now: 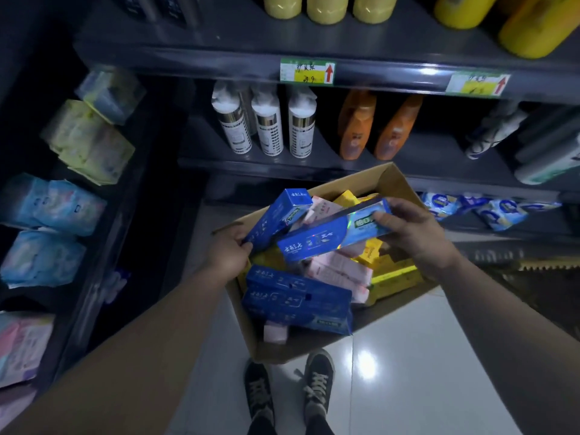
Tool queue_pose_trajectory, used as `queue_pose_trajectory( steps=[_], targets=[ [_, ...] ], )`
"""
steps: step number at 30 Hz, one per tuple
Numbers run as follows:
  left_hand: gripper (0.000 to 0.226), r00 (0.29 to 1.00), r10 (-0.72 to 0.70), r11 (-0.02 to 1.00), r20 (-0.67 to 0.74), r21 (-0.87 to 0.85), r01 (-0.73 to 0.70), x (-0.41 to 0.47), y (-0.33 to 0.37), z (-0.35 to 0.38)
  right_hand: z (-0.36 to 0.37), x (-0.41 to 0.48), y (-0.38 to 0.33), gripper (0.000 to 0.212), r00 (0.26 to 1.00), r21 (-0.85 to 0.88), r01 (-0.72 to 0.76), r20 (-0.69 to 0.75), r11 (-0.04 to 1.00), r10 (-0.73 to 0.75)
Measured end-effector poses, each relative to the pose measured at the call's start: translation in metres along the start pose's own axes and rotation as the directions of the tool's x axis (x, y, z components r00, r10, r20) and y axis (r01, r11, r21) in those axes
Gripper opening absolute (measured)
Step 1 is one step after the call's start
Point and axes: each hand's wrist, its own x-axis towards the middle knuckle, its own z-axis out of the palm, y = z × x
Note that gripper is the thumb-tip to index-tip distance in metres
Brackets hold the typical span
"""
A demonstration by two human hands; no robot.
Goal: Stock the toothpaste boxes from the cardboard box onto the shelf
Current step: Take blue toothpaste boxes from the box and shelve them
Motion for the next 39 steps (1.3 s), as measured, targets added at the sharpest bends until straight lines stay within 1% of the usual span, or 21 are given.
queue_pose_trajectory(
  steps=[1, 3, 5, 7, 10, 11, 13, 15, 18, 20, 21, 22, 23, 24, 27, 29, 32, 34, 37, 39],
  targets=[
    [0.043, 1.000, 0.010, 0.999, 0.011, 0.036, -0.011, 0.003, -0.001, 0.003, -0.009, -0.003, -0.002, 0.011, 1.000, 0.026, -0.004, -0.029, 1.000, 0.005],
    [0.046, 0.999, 0.027, 0.993, 0.030, 0.118, -0.030, 0.007, 0.000, 0.011, -0.024, -0.007, -0.003, 0.015, 0.997, 0.123, 0.004, -0.072, 0.992, 0.005],
    [0.051, 0.998, 0.044, 0.983, 0.039, 0.176, -0.051, 0.010, 0.000, 0.019, -0.034, -0.012, -0.003, 0.005, 0.996, 0.204, 0.000, -0.087, 0.979, 0.018],
    [0.053, 0.995, 0.084, 0.975, 0.056, 0.200, -0.093, 0.015, -0.002, 0.028, -0.041, -0.012, 0.003, 0.010, 0.993, 0.259, -0.019, -0.106, 0.966, 0.048],
    [0.052, 0.991, 0.125, 0.969, 0.049, 0.207, -0.133, 0.021, -0.004, 0.042, -0.045, -0.012, 0.016, 0.021, 0.989, 0.245, -0.033, -0.133, 0.969, 0.067],
    [0.052, 0.992, 0.122, 0.972, 0.026, 0.198, -0.124, 0.023, -0.006, 0.045, -0.045, -0.012, 0.019, 0.020, 0.988, 0.237, -0.036, -0.139, 0.971, 0.071],
    [0.050, 0.991, 0.130, 0.973, -0.031, 0.197, -0.121, 0.030, -0.011, 0.050, -0.046, -0.013, 0.022, 0.011, 0.986, 0.227, -0.025, -0.153, 0.974, 0.061],
    [0.049, 0.987, 0.144, 0.968, -0.070, 0.215, -0.126, 0.035, -0.016, 0.053, -0.048, -0.012, 0.023, 0.013, 0.985, 0.261, -0.031, -0.154, 0.965, 0.074],
    [0.050, 0.981, 0.152, 0.948, -0.123, 0.300, -0.110, 0.042, -0.018, 0.057, -0.050, -0.014, 0.022, 0.020, 0.984, 0.272, -0.057, -0.149, 0.961, 0.101],
    [0.043, 0.972, 0.180, 0.924, -0.154, 0.365, -0.113, 0.044, -0.016, 0.059, -0.052, -0.015, 0.022, 0.026, 0.983, 0.274, -0.065, -0.150, 0.959, 0.109],
    [0.040, 0.967, 0.195, 0.916, -0.164, 0.382, -0.120, 0.044, -0.015, 0.059, -0.051, -0.016, 0.021, 0.025, 0.983, 0.274, -0.067, -0.147, 0.959, 0.110],
    [0.039, 0.964, 0.207, 0.910, -0.167, 0.394, -0.128, 0.044, -0.014, 0.060, -0.051, -0.017, 0.022, 0.018, 0.984, 0.264, -0.058, -0.148, 0.963, 0.100],
    [0.039, 0.963, 0.215, 0.909, -0.162, 0.394, -0.136, 0.041, -0.013, 0.061, -0.051, -0.019, 0.021, 0.010, 0.983, 0.249, -0.049, -0.157, 0.967, 0.091],
    [0.040, 0.963, 0.220, 0.911, -0.155, 0.385, -0.146, 0.038, -0.012, 0.061, -0.050, -0.020, 0.021, 0.008, 0.982, 0.237, -0.043, -0.169, 0.970, 0.085],
    [0.043, 0.963, 0.230, 0.935, -0.140, 0.306, -0.179, 0.025, -0.008, 0.056, -0.047, -0.028, 0.012, 0.010, 0.981, 0.257, -0.053, -0.167, 0.965, 0.099],
    [0.041, 0.953, 0.274, 0.941, -0.128, 0.241, -0.239, 0.018, -0.005, 0.046, -0.046, -0.032, 0.003, 0.013, 0.981, 0.262, -0.057, -0.164, 0.963, 0.102],
    [0.035, 0.929, 0.331, 0.936, -0.165, 0.182, -0.301, 0.008, 0.012, 0.022, -0.041, -0.038, -0.015, 0.006, 0.981, 0.250, -0.048, -0.168, 0.967, 0.092],
    [0.037, 0.935, 0.300, 0.951, -0.187, 0.141, -0.277, 0.001, 0.028, 0.003, -0.037, -0.044, -0.029, 0.008, 0.984, 0.238, -0.048, -0.156, 0.970, 0.087],
    [0.047, 0.952, 0.242, 0.968, -0.189, 0.115, -0.223, -0.016, 0.051, -0.028, -0.031, -0.054, -0.055, 0.013, 0.990, 0.180, -0.038, -0.125, 0.983, 0.061],
    [0.046, 0.950, 0.240, 0.969, -0.201, 0.103, -0.223, -0.035, 0.064, -0.051, -0.028, -0.062, -0.075, 0.015, 0.995, 0.117, -0.012, -0.096, 0.993, 0.023]
  ],
)
